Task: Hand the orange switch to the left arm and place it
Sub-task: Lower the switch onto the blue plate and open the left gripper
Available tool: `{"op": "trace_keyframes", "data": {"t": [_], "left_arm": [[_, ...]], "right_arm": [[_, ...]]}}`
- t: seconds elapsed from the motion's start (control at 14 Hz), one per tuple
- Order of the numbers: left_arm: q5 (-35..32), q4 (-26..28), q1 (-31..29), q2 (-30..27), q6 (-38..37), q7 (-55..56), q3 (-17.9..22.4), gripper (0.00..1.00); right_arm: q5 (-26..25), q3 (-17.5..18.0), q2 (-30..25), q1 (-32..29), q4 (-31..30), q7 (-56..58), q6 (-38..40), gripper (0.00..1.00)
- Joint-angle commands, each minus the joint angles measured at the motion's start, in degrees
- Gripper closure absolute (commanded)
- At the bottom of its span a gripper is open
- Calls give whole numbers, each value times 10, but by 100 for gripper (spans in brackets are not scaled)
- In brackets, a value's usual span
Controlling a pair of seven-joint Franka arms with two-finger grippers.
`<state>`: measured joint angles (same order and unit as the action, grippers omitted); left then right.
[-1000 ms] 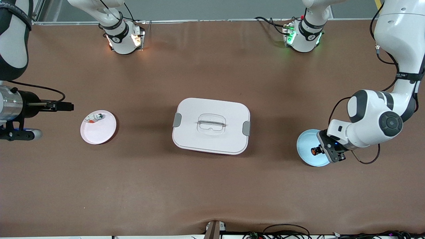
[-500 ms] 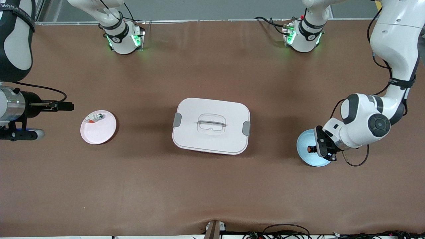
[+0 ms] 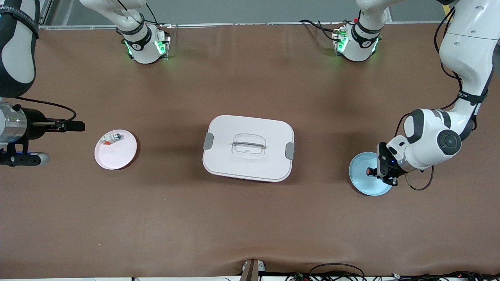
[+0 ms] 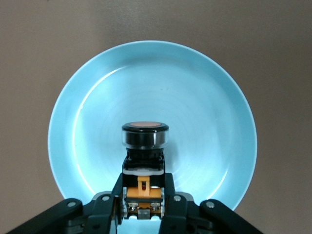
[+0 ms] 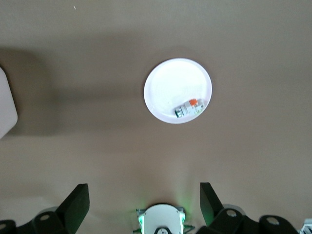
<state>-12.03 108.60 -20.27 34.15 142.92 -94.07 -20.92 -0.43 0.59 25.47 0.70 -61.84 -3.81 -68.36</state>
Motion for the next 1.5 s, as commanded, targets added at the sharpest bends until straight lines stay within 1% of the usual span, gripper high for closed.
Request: {"op": "trace_keyframes", "data": {"t": [0.0, 0.07, 0.36, 0.43, 0.5, 0.57, 0.64, 0.79, 0.93, 1.07, 1.21, 1.43], "left_arm": [[-48, 4, -1, 7, 22, -2, -5, 100], [-52, 4, 1, 10, 24, 0, -5, 100], [-52, 5, 1, 28, 39, 3, -5, 100], [-52, 5, 1, 29, 45, 3, -5, 90], [-53, 5, 1, 29, 50, 2, -5, 78], [-54, 4, 1, 29, 50, 3, -5, 58], [-54, 3, -2, 23, 49, 7, -6, 1], [-54, -2, -2, 18, 46, 31, -7, 0], [-48, -4, -2, -6, 30, 76, -7, 0], [-45, -20, -2, -26, -14, 134, -10, 0], [-41, -44, -3, -53, -73, 204, -11, 0], [16, -86, -2, -80, -132, 279, -12, 0]], "right_arm": [[-8, 7, -72, -5, -106, 2, -68, 0], [-8, 7, -86, -5, -128, -1, -84, 0], [-9, 5, -88, -9, -128, -16, -82, 0], [-9, 5, -88, -10, -128, -16, -83, 0], [-8, 5, -88, -11, -127, -17, -82, 0], [-7, 5, -88, -15, -127, -21, -83, 0], [-7, 5, -91, -15, -126, -26, -84, 0], [9, 3, -98, -17, -129, -33, -83, 0], [12, 4, -102, -26, -130, -34, -86, 0], [13, 4, -109, -25, -130, -33, -83, 0], [12, 3, -125, -26, -130, -39, -78, 0], [6, 5, -143, -22, -130, -83, -78, 0]]}}
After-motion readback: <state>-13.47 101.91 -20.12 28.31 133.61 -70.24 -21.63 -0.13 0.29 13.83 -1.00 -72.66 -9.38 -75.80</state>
